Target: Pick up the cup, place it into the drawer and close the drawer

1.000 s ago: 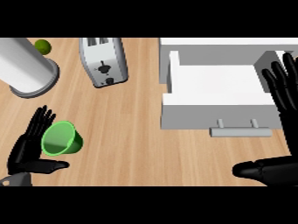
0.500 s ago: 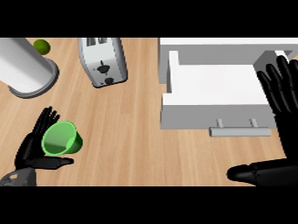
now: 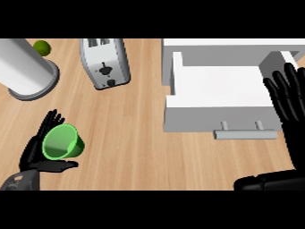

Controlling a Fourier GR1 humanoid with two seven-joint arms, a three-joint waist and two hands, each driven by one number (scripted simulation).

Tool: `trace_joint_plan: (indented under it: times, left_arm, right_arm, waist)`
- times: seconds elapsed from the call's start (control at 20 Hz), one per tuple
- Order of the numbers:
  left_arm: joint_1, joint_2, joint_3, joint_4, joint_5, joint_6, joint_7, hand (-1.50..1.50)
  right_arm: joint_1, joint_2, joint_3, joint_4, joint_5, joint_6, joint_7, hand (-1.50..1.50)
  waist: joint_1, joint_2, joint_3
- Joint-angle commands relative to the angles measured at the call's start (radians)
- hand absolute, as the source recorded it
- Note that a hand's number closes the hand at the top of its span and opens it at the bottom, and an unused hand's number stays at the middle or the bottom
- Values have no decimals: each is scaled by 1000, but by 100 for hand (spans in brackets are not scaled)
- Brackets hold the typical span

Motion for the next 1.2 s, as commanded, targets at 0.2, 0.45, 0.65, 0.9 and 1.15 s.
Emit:
trace_joint_plan:
  times: [0.2,0.45,0.65,0.9,1.15]
  left_arm:
    - [-19,-33,-6,108,8,-82,-120,-150]
    - [-78,-6,-9,114,35,-187,-65,-150]
    - [-59,-4,-9,117,58,-265,-95,-150]
    - [-64,-33,-29,109,68,-307,-97,150]
    - [-75,-31,-35,65,63,-241,-166,150]
  right_arm:
    - [10,3,4,-19,-1,0,8,-150]
    - [-56,11,12,-9,14,-36,58,-150]
    - [-40,17,20,20,19,-21,20,-150]
    - [-22,-5,-15,-4,-20,-2,28,-150]
    - [-77,-14,-24,9,-12,-16,45,-150]
  waist:
    - [-1,1,0]
    - [-1,1,-1]
    - [0,4,-2]
    - [-10,5,-2]
    - [-5,4,-2]
